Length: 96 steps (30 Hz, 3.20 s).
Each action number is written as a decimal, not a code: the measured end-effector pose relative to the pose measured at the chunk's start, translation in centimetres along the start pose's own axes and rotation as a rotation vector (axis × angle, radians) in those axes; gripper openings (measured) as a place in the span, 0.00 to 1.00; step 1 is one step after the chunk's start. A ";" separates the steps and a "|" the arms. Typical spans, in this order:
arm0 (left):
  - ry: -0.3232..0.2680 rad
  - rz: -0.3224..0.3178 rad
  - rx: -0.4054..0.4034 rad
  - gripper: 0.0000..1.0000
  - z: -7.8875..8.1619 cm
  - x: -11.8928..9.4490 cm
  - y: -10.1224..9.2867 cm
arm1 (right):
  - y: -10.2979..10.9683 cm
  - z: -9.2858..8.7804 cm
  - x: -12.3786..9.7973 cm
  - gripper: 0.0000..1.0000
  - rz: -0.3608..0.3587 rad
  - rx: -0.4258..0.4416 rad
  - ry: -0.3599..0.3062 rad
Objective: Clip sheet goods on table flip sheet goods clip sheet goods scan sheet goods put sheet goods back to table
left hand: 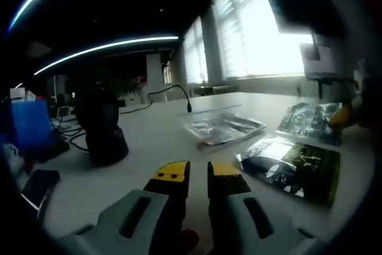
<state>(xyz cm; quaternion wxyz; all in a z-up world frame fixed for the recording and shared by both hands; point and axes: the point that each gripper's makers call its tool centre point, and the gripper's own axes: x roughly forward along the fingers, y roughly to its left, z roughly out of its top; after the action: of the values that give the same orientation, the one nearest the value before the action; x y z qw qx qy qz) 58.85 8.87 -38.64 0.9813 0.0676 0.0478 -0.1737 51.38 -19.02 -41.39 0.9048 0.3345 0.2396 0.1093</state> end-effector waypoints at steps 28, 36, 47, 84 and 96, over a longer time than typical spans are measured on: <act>-0.003 -0.005 0.025 0.06 0.1 -0.2 -0.3 | 1.6 -0.7 -1.4 0.13 0.031 -0.077 0.099; -0.002 -0.006 0.021 0.06 0.0 -0.2 -0.3 | 1.2 -1.2 -3.4 0.10 0.023 -0.093 0.144; -0.003 -0.004 0.023 0.06 0.0 -0.1 -0.3 | 0.4 -0.6 -5.2 0.03 -0.004 -0.124 0.136; 0.001 -0.002 0.035 0.06 -0.1 -0.1 -0.3 | 0.4 4.9 -4.5 0.00 -0.008 -0.416 0.000; 0.001 -0.005 0.032 0.07 -0.1 -0.1 -0.3 | 0.4 5.0 -3.3 0.00 0.024 -0.472 0.004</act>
<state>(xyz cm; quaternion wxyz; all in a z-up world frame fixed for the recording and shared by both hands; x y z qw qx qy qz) 58.67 8.64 -38.78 0.9796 0.0833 0.0458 -0.1770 51.07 -22.64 -36.64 0.9562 0.1163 0.2052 0.1735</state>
